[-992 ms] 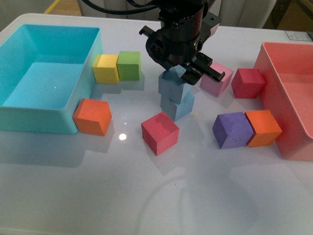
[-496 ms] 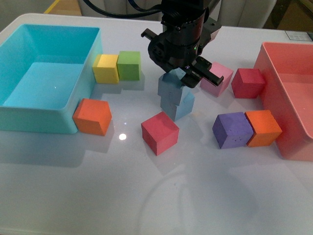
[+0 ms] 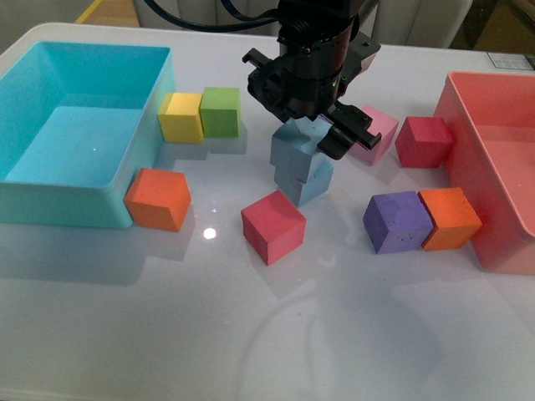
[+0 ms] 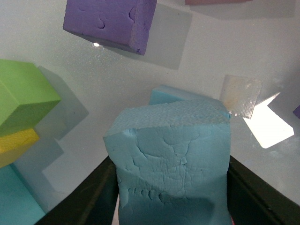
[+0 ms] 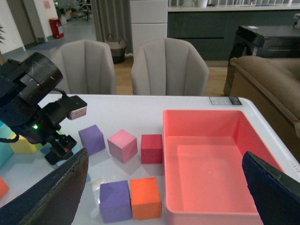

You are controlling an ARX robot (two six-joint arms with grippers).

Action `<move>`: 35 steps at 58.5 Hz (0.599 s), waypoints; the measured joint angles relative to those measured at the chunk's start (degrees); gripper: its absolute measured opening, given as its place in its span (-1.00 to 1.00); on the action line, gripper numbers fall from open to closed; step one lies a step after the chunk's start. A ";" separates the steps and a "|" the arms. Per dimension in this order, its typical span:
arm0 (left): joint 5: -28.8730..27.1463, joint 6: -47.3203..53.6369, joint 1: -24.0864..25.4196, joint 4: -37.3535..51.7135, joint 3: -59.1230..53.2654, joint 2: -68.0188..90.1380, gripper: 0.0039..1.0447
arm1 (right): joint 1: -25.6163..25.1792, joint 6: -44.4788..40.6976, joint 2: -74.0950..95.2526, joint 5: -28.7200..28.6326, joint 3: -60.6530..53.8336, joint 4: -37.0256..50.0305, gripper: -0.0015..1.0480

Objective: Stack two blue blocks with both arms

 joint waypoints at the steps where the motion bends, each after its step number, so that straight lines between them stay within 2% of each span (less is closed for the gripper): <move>1: 0.00 0.02 0.00 0.00 0.00 0.00 0.39 | 0.00 0.00 0.00 0.00 0.00 0.00 0.83; 9: 0.17 0.22 0.00 0.00 0.00 0.00 0.83 | 0.00 0.00 0.00 0.00 0.00 0.00 0.83; 11: 0.22 0.33 -0.02 0.00 0.00 0.00 0.87 | 0.00 0.00 0.00 0.00 0.00 0.00 0.83; 23: 0.72 0.24 -0.11 0.31 -0.48 -0.26 0.84 | 0.00 0.00 0.00 0.00 0.00 0.00 0.83; 35: 0.85 0.15 0.15 3.21 -7.21 -6.21 0.84 | 0.00 0.00 0.00 0.00 0.00 0.00 0.83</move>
